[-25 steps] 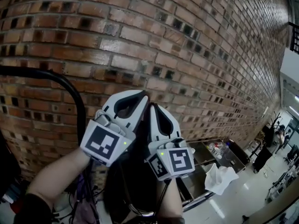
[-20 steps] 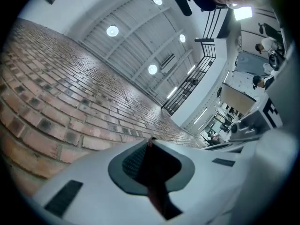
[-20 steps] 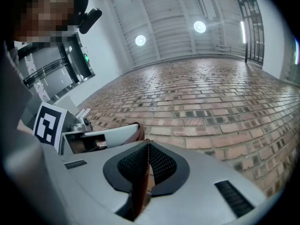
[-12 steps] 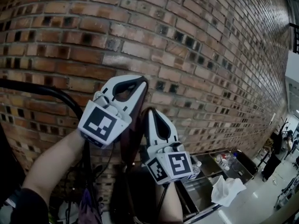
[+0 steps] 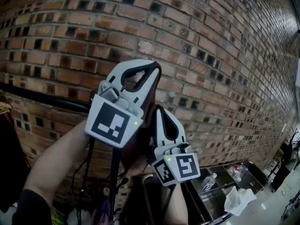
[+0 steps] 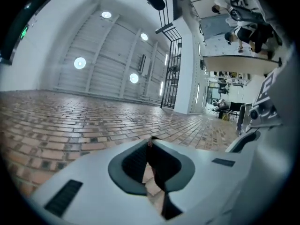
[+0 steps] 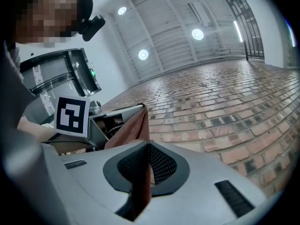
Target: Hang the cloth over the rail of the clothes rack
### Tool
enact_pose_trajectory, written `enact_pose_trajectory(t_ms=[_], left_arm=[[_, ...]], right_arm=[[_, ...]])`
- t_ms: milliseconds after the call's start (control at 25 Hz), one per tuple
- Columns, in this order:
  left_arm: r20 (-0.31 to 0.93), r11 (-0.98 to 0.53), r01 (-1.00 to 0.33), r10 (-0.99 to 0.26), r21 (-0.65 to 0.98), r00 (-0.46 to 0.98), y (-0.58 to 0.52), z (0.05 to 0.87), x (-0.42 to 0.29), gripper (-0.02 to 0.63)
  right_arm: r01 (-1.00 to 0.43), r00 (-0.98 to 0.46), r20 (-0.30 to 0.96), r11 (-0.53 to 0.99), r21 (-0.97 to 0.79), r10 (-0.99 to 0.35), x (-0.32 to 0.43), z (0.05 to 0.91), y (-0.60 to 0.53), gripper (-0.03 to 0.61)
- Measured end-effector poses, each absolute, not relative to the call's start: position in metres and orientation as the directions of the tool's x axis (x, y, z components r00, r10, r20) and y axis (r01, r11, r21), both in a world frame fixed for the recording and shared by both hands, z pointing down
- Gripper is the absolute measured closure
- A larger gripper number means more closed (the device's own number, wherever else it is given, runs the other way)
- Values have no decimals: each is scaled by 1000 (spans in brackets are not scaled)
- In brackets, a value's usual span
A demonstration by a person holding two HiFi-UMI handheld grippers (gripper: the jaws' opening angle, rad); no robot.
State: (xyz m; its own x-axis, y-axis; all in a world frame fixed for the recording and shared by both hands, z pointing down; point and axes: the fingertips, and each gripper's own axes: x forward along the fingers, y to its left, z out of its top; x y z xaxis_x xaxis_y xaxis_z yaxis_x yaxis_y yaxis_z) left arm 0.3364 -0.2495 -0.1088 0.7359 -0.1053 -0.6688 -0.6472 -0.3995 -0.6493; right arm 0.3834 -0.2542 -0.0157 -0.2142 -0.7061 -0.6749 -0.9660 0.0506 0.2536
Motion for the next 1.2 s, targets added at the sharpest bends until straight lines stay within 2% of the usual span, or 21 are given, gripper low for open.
enact_pose_trajectory(t_ms=[240, 640, 880, 1040, 1200], left_arm=[[-634, -317, -644, -148, -696, 759, -275, -129, 273, 595], [-606, -197, -678, -323, -708, 727, -346, -137, 158, 595], [-581, -51, -644, -383, -763, 718, -373, -123, 98, 595], [-567, -16, -621, -388, -784, 727, -383, -117, 60, 595], [-583, -23, -626, -338, -779, 739, -385, -115, 24, 595]], right_arm=[[-946, -248, -662, 30, 322, -707, 336, -27, -265, 569], [-902, -266, -639, -48, 430, -722, 279, -26, -283, 569], [-796, -255, -616, -200, 571, -745, 239, -24, -289, 569], [-733, -234, -614, -278, 621, -754, 216, -36, -288, 569], [-707, -208, -614, -317, 632, -761, 193, -43, -288, 569]])
